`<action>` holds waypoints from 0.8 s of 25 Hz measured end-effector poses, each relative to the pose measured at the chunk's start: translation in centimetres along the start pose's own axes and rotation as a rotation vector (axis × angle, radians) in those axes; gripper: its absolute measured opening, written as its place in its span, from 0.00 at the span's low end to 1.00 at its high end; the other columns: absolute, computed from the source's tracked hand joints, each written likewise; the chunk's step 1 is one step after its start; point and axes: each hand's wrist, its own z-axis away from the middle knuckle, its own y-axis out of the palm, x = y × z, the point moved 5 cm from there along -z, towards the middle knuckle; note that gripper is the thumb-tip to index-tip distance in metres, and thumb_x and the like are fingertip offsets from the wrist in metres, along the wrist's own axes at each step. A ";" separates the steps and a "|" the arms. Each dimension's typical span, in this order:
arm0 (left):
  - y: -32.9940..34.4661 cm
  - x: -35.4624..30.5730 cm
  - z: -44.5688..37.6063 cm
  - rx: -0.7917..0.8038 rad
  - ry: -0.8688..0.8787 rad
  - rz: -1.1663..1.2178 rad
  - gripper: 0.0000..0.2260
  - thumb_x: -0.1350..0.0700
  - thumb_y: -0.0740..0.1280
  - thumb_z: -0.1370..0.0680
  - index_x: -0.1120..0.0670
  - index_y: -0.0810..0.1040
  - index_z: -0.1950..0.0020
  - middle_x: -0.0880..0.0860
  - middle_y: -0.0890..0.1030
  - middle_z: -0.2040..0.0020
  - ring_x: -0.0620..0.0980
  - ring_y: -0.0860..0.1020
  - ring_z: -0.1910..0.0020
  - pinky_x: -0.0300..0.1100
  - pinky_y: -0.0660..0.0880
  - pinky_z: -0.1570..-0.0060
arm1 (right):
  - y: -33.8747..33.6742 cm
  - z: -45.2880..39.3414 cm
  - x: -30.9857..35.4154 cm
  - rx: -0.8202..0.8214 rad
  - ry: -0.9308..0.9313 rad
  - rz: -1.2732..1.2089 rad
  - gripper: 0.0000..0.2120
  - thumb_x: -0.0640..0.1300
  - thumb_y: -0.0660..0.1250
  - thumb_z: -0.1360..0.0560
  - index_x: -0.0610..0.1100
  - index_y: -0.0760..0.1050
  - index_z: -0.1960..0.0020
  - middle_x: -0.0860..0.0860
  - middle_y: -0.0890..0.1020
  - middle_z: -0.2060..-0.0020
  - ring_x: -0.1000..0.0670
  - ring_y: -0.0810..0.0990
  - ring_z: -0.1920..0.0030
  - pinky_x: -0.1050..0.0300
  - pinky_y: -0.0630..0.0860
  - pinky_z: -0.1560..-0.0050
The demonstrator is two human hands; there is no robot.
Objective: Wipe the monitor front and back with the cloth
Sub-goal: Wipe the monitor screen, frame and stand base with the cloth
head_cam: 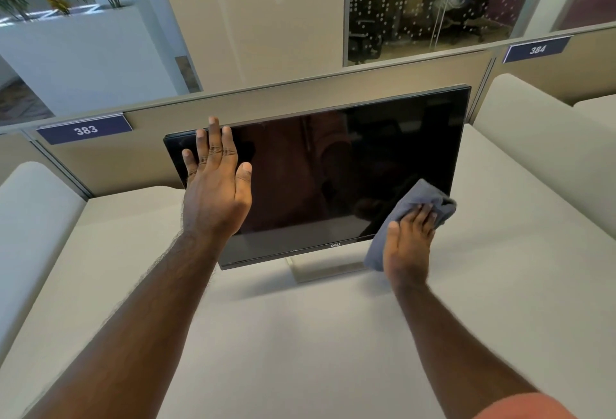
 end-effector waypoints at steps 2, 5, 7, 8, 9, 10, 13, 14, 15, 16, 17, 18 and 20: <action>0.1 -0.5 -0.1 0.003 0.005 0.000 0.28 0.47 0.46 0.19 0.53 0.44 0.20 0.50 0.40 0.20 0.51 0.38 0.22 0.51 0.36 0.25 | -2.0 -2.0 1.0 -0.083 -0.072 -0.096 0.31 0.49 0.46 0.19 0.32 0.47 0.23 0.34 0.51 0.23 0.36 0.47 0.22 0.36 0.50 0.24; 0.3 -1.2 -0.2 0.008 0.008 0.005 0.28 0.46 0.45 0.19 0.53 0.44 0.20 0.50 0.40 0.20 0.50 0.38 0.22 0.51 0.36 0.25 | -4.2 -3.3 6.2 -0.165 -0.274 -0.092 0.32 0.53 0.47 0.19 0.37 0.45 0.21 0.39 0.47 0.21 0.39 0.44 0.21 0.40 0.46 0.22; 0.3 -1.6 -0.4 0.013 0.012 0.011 0.28 0.46 0.45 0.19 0.53 0.45 0.20 0.50 0.40 0.20 0.50 0.38 0.22 0.51 0.36 0.25 | -3.9 -2.4 10.6 -0.160 -0.477 -0.021 0.33 0.54 0.51 0.21 0.40 0.47 0.21 0.43 0.46 0.21 0.40 0.43 0.21 0.41 0.45 0.22; 0.3 -1.7 -0.6 0.014 0.015 0.012 0.28 0.46 0.45 0.19 0.53 0.45 0.20 0.50 0.40 0.20 0.50 0.38 0.22 0.51 0.36 0.25 | -3.3 -1.7 12.3 -0.145 -0.574 0.015 0.34 0.54 0.53 0.21 0.41 0.48 0.21 0.44 0.46 0.21 0.41 0.43 0.21 0.42 0.45 0.22; 0.3 -1.8 -0.7 0.016 0.017 0.011 0.28 0.46 0.45 0.19 0.53 0.45 0.20 0.50 0.40 0.20 0.50 0.38 0.22 0.52 0.37 0.25 | -2.5 -0.8 13.4 -0.125 -0.640 0.048 0.34 0.55 0.53 0.21 0.42 0.47 0.20 0.45 0.46 0.21 0.42 0.42 0.21 0.42 0.45 0.22; 0.3 -1.8 -0.7 0.017 0.018 0.012 0.28 0.46 0.45 0.19 0.53 0.44 0.20 0.50 0.40 0.20 0.50 0.38 0.22 0.52 0.37 0.25 | -1.6 -0.1 13.7 -0.107 -0.667 0.071 0.34 0.55 0.52 0.20 0.42 0.46 0.20 0.45 0.45 0.20 0.43 0.42 0.21 0.43 0.44 0.22; 0.2 -1.9 -0.9 0.018 0.022 0.017 0.28 0.46 0.44 0.19 0.53 0.44 0.20 0.50 0.40 0.20 0.49 0.38 0.22 0.52 0.37 0.25 | -0.5 0.3 11.0 -0.099 -0.592 0.090 0.32 0.55 0.49 0.19 0.43 0.45 0.20 0.45 0.47 0.20 0.45 0.43 0.20 0.43 0.45 0.22; 0.2 -1.9 -1.0 0.020 0.022 0.016 0.28 0.46 0.44 0.19 0.53 0.44 0.20 0.50 0.40 0.20 0.49 0.38 0.22 0.52 0.37 0.25 | -0.5 0.1 9.4 -0.103 -0.540 0.091 0.31 0.55 0.48 0.19 0.44 0.46 0.20 0.45 0.49 0.20 0.44 0.44 0.20 0.42 0.47 0.22; 0.2 -1.8 -1.0 0.021 0.022 0.015 0.28 0.46 0.44 0.19 0.53 0.44 0.20 0.50 0.40 0.20 0.49 0.38 0.22 0.52 0.37 0.25 | -0.8 -0.4 7.7 -0.106 -0.469 0.086 0.31 0.54 0.47 0.19 0.43 0.47 0.20 0.43 0.50 0.21 0.43 0.46 0.21 0.41 0.49 0.23; 0.2 -1.7 -1.1 0.020 0.022 0.014 0.28 0.46 0.44 0.18 0.53 0.44 0.20 0.49 0.40 0.20 0.49 0.37 0.22 0.52 0.37 0.25 | -1.2 -1.1 5.8 -0.110 -0.379 0.070 0.30 0.54 0.46 0.19 0.41 0.49 0.21 0.41 0.52 0.21 0.41 0.48 0.21 0.39 0.50 0.23; 0.1 -1.6 -1.1 0.018 0.022 0.014 0.28 0.45 0.44 0.18 0.52 0.43 0.20 0.49 0.39 0.20 0.49 0.37 0.22 0.52 0.37 0.25 | -1.7 -1.9 3.9 -0.117 -0.278 0.046 0.30 0.53 0.45 0.19 0.38 0.49 0.21 0.39 0.53 0.22 0.39 0.50 0.21 0.38 0.53 0.24; 0.1 -1.6 -1.1 0.014 0.024 0.016 0.28 0.45 0.44 0.18 0.52 0.43 0.20 0.48 0.38 0.20 0.48 0.36 0.22 0.52 0.37 0.25 | -2.4 -2.9 2.2 -0.125 -0.177 0.012 0.31 0.52 0.45 0.19 0.36 0.49 0.22 0.37 0.54 0.22 0.37 0.52 0.22 0.37 0.55 0.25; 0.1 -1.8 -1.2 0.011 0.030 0.023 0.28 0.45 0.44 0.18 0.51 0.43 0.20 0.47 0.38 0.20 0.47 0.36 0.22 0.51 0.36 0.25 | -3.8 -4.3 0.2 -0.141 -0.036 -0.084 0.31 0.51 0.44 0.18 0.35 0.45 0.22 0.36 0.52 0.22 0.37 0.50 0.22 0.37 0.55 0.24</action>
